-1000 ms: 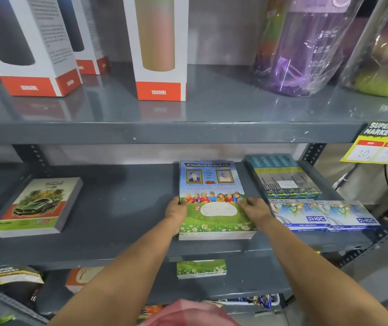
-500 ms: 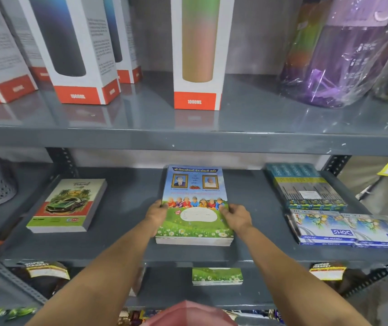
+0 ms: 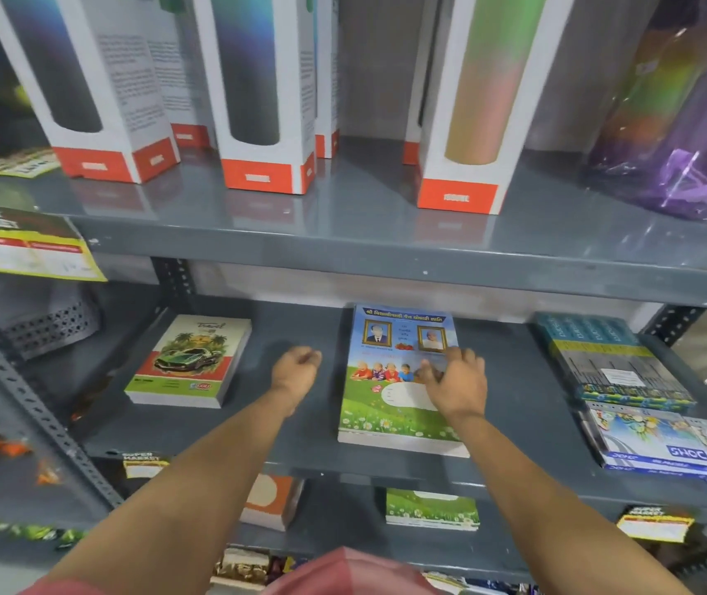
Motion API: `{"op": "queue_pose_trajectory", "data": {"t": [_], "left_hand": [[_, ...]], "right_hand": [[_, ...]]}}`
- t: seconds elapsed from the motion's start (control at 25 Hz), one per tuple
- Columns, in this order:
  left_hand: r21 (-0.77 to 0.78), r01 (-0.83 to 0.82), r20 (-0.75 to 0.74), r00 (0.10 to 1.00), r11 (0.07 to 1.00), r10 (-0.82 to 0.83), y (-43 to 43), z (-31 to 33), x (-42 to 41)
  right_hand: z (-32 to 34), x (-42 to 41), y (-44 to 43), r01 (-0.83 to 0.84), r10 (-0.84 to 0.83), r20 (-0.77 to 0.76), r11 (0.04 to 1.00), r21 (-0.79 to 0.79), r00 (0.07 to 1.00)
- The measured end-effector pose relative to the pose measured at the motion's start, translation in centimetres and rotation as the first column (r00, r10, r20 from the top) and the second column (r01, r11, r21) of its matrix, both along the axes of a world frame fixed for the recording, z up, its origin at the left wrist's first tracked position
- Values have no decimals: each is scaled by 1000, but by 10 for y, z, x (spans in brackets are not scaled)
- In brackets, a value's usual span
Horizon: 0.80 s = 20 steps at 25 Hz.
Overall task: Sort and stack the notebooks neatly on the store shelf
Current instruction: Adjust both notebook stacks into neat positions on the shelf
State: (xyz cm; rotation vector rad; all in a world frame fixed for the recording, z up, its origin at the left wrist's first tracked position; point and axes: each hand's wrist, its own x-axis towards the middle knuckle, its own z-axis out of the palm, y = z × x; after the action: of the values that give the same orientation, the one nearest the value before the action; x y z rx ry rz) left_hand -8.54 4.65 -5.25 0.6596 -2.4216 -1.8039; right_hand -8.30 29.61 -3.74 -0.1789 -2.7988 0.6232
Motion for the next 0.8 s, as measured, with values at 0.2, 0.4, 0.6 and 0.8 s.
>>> {"op": "queue_pose_trajectory", "data": {"t": [0.2,0.4,0.6,0.8], "left_hand": [[-376,-95,-109,992,922,58,-90,37,-3],[-653,-113,-6,989,749,144,-177,39,12],[-612,-51,216,949,789,229,-233,22,18],[-393,45,338,936,918,98,-248,11,14]], "right_hand": [[4,7,-111,-245,245,-27,969,10,969],[-7,18,-210,-260,302,84,910,-323,950],[-13,24,-282,45,314,424,758,-651,850],[-14,23,-316,91,416,453,650,-755,788]]}}
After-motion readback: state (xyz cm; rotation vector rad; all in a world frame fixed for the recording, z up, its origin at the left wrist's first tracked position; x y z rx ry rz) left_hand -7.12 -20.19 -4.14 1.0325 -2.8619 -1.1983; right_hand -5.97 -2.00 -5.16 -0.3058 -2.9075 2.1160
